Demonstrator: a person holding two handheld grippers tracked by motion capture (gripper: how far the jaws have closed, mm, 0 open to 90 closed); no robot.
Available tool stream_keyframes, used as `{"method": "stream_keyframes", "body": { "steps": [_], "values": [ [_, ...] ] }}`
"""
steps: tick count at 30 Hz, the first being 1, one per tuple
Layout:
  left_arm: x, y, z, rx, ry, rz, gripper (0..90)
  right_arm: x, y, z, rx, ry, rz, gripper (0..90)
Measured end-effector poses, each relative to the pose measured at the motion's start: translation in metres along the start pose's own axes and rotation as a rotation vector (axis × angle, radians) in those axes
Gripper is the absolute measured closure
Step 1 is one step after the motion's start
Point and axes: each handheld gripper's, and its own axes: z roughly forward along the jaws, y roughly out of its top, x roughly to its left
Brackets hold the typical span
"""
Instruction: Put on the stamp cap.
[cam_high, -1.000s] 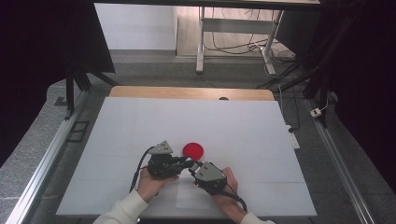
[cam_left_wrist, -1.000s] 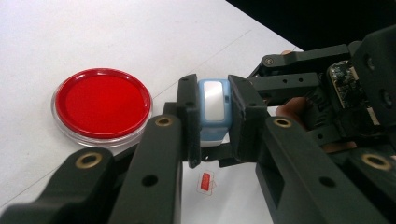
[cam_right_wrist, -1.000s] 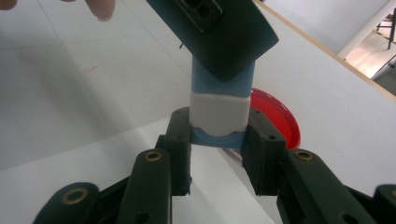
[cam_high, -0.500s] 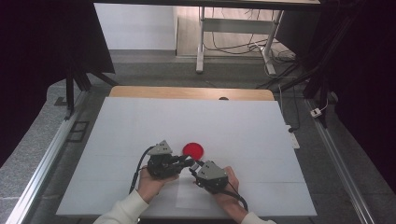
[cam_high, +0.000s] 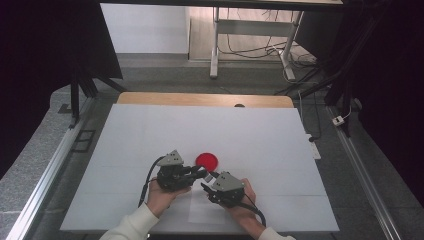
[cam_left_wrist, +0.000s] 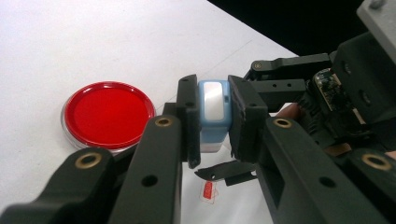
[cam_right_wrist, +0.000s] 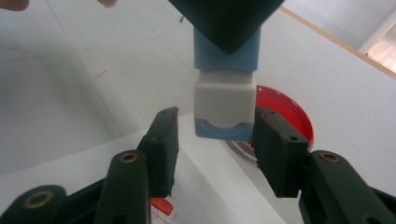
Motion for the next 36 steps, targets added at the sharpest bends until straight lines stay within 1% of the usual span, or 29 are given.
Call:
{"method": "stream_keyframes", "body": {
  "steps": [2,9,12,17,21,22,24,25,28,30,34,35,36],
  "values": [
    [0.000,0.000,0.000,0.000,0.001,0.000,75.7,-0.001,-0.001,0.000,-0.002,0.003,0.012,49.9],
    [0.001,0.000,-0.002,-0.005,0.001,0.000,75.7,-0.002,-0.002,-0.002,-0.005,-0.011,0.004,48.0],
    [0.001,0.000,-0.004,-0.010,0.000,-0.004,75.6,-0.001,-0.003,-0.006,-0.010,-0.024,-0.019,47.0],
    [0.004,0.001,-0.006,-0.010,0.002,-0.004,75.6,0.001,-0.007,-0.015,-0.025,-0.059,-0.091,45.6],
    [0.006,0.000,-0.007,-0.011,0.010,-0.009,75.6,-0.001,-0.011,-0.023,-0.037,-0.075,-0.123,44.1],
    [0.006,0.000,-0.008,-0.010,0.015,-0.007,75.6,-0.001,-0.011,-0.024,-0.044,-0.074,-0.130,43.8],
    [0.006,0.000,-0.009,-0.013,0.022,-0.006,75.6,-0.002,-0.013,-0.029,-0.043,-0.078,-0.146,43.4],
    [0.006,0.000,-0.010,-0.012,0.025,-0.003,75.6,-0.003,-0.014,-0.031,-0.044,-0.074,-0.147,43.2],
    [0.006,0.000,-0.010,-0.010,0.032,0.003,75.6,-0.007,-0.018,-0.037,-0.041,-0.076,-0.133,43.0],
    [0.007,0.000,-0.010,-0.009,0.037,0.006,75.6,-0.012,-0.021,-0.042,-0.038,-0.075,-0.106,43.0],
    [0.007,0.000,-0.011,-0.006,0.043,0.010,75.6,-0.027,-0.027,-0.052,-0.033,-0.070,-0.013,42.9],
    [0.007,0.000,-0.012,-0.007,0.043,0.009,75.6,-0.033,-0.030,-0.056,-0.032,-0.061,0.017,42.9],
    [0.008,0.000,-0.012,-0.008,0.044,0.009,75.6,-0.038,-0.032,-0.059,-0.033,-0.059,0.035,42.9]
  ]
}}
